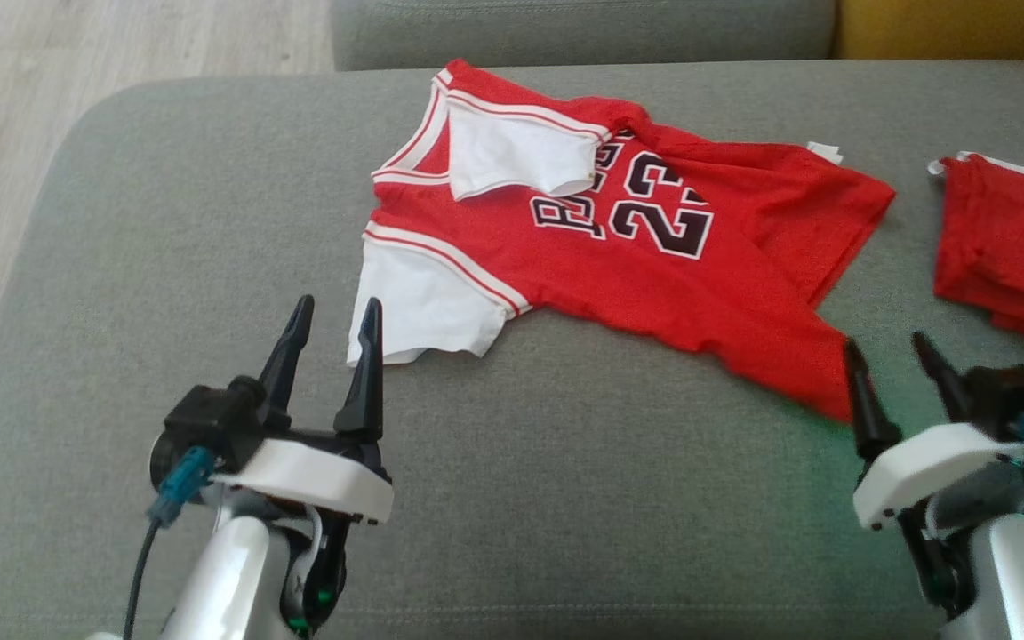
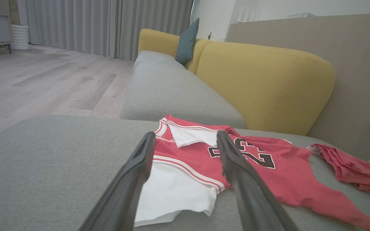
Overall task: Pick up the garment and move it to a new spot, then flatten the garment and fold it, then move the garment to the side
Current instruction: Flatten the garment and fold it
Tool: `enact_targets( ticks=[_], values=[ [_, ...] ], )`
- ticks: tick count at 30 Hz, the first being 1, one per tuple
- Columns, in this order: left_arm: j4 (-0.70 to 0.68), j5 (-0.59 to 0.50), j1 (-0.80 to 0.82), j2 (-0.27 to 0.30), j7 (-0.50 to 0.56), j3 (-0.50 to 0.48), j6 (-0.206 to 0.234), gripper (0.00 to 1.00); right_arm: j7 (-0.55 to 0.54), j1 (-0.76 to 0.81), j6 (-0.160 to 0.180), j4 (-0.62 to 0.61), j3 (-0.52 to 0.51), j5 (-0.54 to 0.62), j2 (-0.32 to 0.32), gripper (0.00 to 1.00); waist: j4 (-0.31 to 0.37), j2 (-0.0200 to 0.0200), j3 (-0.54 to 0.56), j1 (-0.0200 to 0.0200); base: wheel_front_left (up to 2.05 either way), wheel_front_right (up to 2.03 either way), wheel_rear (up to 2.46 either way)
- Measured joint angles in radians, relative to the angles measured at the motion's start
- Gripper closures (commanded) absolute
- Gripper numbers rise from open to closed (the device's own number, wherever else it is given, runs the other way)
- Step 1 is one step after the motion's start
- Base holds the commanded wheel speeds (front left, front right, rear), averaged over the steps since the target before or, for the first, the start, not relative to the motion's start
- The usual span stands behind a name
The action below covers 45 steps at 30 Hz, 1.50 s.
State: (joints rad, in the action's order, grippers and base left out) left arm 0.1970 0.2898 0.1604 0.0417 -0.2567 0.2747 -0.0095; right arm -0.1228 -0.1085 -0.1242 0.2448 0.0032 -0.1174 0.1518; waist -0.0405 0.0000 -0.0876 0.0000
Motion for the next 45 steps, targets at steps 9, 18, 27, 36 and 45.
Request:
enact_targets(
  ticks=[9,18,27,36,45],
  values=[
    [0.004,-0.016,-0.017,0.000,0.000,-0.008,-0.008,0.00,0.144,0.066,0.000,-0.162,-0.141,0.043,-0.106,0.00,0.045,0.0000,0.007,0.0000,0.00,0.00,0.00],
    [0.168,-0.048,0.016,0.001,0.012,-0.005,0.008,0.00,0.197,0.064,0.000,-0.167,-0.105,0.001,-0.107,0.00,0.087,0.0000,-0.017,0.0000,0.00,0.00,0.00],
    [0.401,-0.077,0.143,0.042,0.075,-0.040,0.099,0.00,0.220,0.059,0.000,-0.167,-0.097,-0.018,-0.107,0.00,0.134,0.0000,-0.060,0.0000,0.00,0.00,0.00],
    [0.572,-0.075,0.226,0.075,0.160,-0.048,0.066,0.00,0.229,0.055,0.000,-0.167,-0.085,-0.022,-0.107,0.00,0.161,0.0000,-0.095,0.0001,0.00,0.00,0.00],
    [0.635,-0.064,0.292,0.083,0.229,-0.022,0.010,1.00,0.240,0.036,0.000,-0.163,-0.094,-0.022,-0.107,0.00,0.166,0.0000,-0.098,0.0000,0.00,0.00,0.00]
  ],
)
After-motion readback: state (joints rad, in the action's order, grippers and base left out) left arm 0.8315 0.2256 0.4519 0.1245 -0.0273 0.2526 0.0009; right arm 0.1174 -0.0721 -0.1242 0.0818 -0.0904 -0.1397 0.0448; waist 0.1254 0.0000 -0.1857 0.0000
